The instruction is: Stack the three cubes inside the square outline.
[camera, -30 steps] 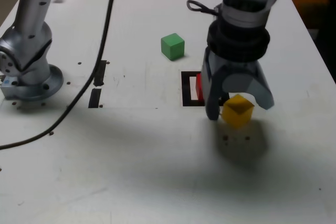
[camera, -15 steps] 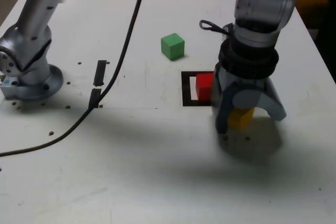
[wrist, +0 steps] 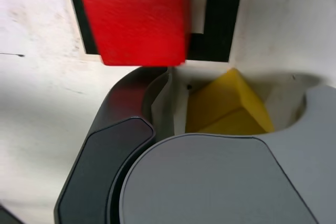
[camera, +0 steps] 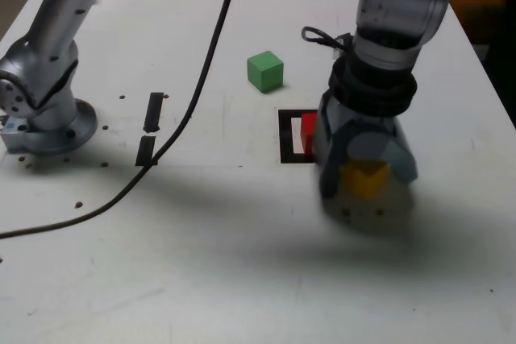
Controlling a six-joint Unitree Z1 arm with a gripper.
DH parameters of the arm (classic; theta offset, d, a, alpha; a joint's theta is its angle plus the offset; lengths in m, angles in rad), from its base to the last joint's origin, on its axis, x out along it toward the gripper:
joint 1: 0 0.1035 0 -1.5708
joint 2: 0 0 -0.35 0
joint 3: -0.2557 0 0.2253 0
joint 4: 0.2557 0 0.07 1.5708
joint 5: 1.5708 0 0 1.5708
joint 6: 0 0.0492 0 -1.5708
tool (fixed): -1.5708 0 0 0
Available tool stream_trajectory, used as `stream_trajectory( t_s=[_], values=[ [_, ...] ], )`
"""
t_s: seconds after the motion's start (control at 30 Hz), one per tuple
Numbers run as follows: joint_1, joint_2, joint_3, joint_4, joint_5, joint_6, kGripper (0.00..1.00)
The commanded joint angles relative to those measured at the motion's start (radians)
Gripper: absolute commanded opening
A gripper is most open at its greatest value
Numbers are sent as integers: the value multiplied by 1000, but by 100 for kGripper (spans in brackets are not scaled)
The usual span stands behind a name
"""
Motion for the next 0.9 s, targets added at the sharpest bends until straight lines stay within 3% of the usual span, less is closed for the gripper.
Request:
stream_trajectory(
  t_s=[0.0, 0.1, 0.2, 0.53, 0.87],
  values=[
    [5, 0, -2, 9, 7, 1, 56],
    [6, -5, -5, 11, 20, 1, 41],
    [6, -9, -5, 9, 26, 1, 34],
    [-13, -59, 2, 47, 22, -8, 33],
    [-59, -193, 32, 115, 44, -55, 33]
  ],
)
